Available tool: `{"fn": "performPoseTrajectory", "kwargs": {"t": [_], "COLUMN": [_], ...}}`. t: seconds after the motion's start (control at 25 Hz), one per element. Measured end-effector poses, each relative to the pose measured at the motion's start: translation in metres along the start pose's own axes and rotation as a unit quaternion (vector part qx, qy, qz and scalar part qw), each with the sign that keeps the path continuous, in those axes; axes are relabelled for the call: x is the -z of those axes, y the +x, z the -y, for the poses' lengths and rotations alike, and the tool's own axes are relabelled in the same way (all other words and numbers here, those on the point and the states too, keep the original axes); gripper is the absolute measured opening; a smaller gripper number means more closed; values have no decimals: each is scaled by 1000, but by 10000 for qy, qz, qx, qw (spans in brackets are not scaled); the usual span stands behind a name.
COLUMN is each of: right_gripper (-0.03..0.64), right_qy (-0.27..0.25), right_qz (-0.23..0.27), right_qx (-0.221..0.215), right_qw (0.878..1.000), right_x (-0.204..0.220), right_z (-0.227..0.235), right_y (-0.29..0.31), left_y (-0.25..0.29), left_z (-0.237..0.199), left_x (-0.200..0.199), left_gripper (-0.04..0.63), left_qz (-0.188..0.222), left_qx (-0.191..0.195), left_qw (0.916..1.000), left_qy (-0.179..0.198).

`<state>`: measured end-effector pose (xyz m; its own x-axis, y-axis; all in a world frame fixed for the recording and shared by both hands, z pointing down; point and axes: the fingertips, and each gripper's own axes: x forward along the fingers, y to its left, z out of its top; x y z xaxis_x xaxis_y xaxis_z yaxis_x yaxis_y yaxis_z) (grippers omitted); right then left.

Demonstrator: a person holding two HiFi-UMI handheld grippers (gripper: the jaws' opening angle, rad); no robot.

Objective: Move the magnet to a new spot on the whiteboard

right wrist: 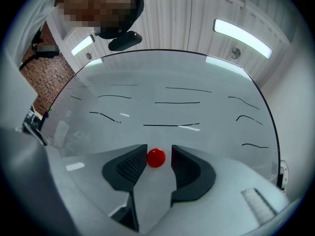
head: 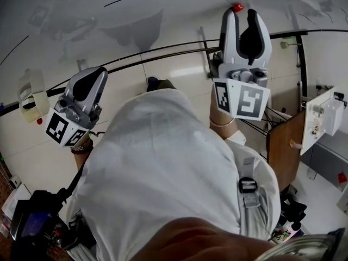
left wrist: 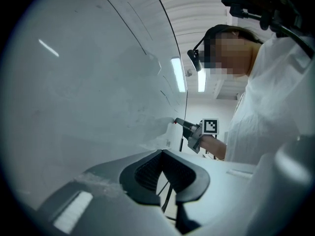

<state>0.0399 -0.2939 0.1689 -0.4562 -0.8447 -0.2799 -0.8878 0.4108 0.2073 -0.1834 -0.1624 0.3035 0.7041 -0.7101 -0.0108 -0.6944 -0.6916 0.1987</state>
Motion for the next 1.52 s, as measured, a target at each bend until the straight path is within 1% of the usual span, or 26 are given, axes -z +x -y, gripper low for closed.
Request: {"fn": "performPoseTrajectory", "kwargs": {"t": [0.16,0.28,0.4,0.48,0.56,0.72,0.92,1.08,1.2,1.28,1.36,1.44,1.52], "right_gripper": [147,147,147,147,147,147,147,147,147,147,147,147,147], "right_qy": [1,87,274,263,256,466,539,625,556,524,592,697,680], "right_qz": [-54,-119,-307,-414,-529,-619,-458,-397,-476,-473,-423,-436,-571], "right_qx": [148,301,369,388,352,193,-43,-426,-775,-893,-929,-987,-1144], "right_qw": [9999,9994,9985,9980,9976,9968,9975,9963,9943,9935,9930,9917,9895], "right_x": [3,8,13,13,13,8,-4,-6,-4,-12,-20,-18,-15], "right_z": [-5,-24,-42,-52,-58,-60,-64,-85,-100,-91,-71,-54,-46], "right_y": [-23,-40,-52,-66,-82,-110,-130,-136,-144,-169,-201,-230,-251], "left_y": [-16,-38,-50,-53,-54,-47,-48,-59,-63,-55,-41,-26,-13], "left_z": [12,8,19,29,34,48,70,74,77,104,142,175,203], "left_x": [5,13,20,25,34,38,37,40,47,56,62,60,56], "left_gripper": [5,5,5,5,5,5,5,5,5,5,5,4,5], "left_qz": [138,148,158,121,11,-218,-313,-322,-312,-296,-273,-241,-235], "left_qx": [192,252,551,774,860,754,603,351,213,245,269,202,148], "left_qw": [9997,9996,9982,9967,9960,9968,9977,9988,9993,9992,9992,9993,9978], "left_qy": [45,-58,-178,-203,-236,-180,29,131,20,-83,-67,194,600]}}
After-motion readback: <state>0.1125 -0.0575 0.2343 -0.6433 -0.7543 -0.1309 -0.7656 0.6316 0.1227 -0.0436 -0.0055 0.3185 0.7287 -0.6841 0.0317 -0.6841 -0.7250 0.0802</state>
